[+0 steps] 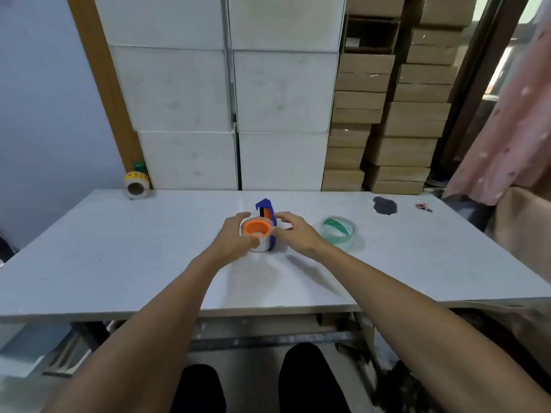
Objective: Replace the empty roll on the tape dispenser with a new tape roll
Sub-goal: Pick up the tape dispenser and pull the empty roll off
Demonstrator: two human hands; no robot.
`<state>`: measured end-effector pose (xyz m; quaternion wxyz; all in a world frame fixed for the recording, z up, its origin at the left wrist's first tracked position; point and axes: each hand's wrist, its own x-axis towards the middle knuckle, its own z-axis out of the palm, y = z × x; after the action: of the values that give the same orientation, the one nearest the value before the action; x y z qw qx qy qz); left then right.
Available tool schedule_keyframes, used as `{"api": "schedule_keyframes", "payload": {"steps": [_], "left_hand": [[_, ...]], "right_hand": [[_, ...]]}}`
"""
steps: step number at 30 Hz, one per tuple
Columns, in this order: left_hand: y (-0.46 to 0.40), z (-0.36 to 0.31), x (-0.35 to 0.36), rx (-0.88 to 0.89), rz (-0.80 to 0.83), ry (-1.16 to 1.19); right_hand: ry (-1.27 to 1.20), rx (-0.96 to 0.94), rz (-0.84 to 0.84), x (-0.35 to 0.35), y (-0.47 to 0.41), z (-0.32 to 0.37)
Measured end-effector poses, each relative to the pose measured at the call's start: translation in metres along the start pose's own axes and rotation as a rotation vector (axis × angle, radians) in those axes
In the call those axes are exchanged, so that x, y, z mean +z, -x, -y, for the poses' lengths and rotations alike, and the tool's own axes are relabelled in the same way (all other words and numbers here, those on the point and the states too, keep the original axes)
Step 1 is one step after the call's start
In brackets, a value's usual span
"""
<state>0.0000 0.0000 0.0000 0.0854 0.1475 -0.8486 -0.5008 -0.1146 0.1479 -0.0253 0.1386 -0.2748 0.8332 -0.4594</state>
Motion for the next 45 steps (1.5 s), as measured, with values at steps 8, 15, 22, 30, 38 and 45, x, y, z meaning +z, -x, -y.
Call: {"api": "schedule_keyframes", "payload": {"steps": [8,15,22,30,38,45], "left_hand": [[-0.011,0.013,0.007,-0.047,0.016,-0.065],[-0.027,0.027,0.014,-0.123,-0.033,-0.147],[-0.034,0.028,0.021,-0.063,-0.094,-0.134],[-0.046,0.019,0.009,-0.011,-0.159,-0.014],[-0.053,-0.006,-0.009,0.121,-0.144,0.099],[-0.059,-0.021,-0.018,0.194,-0.15,0.111]], "right_hand": [[0.016,-0.009,-0.023,0.011,0.005,-0.001],[0.054,-0.023,-0.07,0.003,0.001,-0.003],[0.03,-0.017,-0.073,0.001,0.0,0.005],[-0.081,0.069,-0.101,0.003,-0.008,0.01],[-0.458,0.156,-0.187,-0.001,-0.006,0.011],[-0.679,0.194,-0.208,-0.005,0.004,0.013]]}}
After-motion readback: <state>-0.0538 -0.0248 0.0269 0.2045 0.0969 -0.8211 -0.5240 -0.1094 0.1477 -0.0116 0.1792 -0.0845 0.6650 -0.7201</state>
